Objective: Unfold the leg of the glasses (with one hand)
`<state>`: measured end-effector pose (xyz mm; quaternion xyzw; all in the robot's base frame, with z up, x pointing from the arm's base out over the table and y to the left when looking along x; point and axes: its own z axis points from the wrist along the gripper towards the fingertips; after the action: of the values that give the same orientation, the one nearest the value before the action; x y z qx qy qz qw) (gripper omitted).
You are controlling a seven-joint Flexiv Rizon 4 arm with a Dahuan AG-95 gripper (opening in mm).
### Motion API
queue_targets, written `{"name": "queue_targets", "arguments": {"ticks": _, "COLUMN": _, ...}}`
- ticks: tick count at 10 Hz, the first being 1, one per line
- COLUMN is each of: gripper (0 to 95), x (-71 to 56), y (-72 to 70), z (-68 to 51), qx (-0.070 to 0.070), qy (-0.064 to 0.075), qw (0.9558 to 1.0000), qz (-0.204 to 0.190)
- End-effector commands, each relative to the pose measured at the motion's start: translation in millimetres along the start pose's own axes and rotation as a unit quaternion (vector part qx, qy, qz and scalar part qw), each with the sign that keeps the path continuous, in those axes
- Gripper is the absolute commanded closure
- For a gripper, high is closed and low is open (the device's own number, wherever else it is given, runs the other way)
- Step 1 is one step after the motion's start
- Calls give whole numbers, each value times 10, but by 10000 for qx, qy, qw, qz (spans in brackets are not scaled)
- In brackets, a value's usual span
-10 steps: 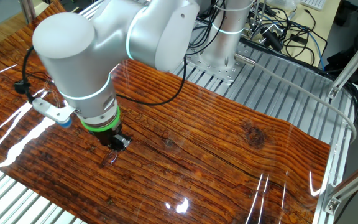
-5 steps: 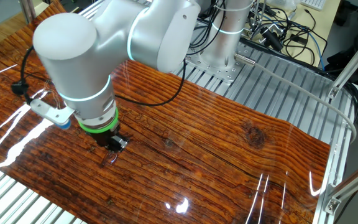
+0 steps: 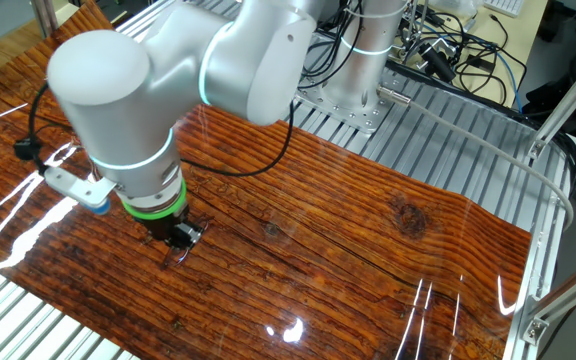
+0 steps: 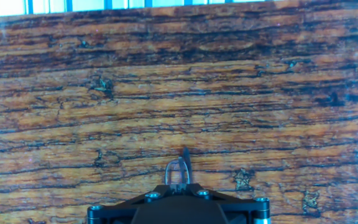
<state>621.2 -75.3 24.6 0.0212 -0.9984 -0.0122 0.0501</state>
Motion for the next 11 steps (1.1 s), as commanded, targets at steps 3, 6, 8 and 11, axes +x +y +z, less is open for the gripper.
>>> {"name": "queue_targets", "arguments": {"ticks": 3, "gripper": 760, "x": -20, "y": -2, "z": 20, "qx": -14, "qy": 23, "qw": 10000, "qz": 18}}
{"name": "queue_targets", "arguments": {"ticks": 6, "gripper": 760, "x": -19, "y": -2, "z": 22, "qx": -25, "qy": 32, "qw": 10000, "qz": 18}}
{"name": "queue_targets", "arguments": {"ticks": 8, "gripper": 760, "x": -15, "y": 1, "z": 26, "qx": -29, "qy": 36, "qw": 10000, "qz": 11}}
{"name": "queue_targets", "arguments": {"ticks": 11, "gripper": 760, "x": 15, "y": 9, "z": 48, "qx": -42, "qy": 31, "qw": 10000, "qz": 18}}
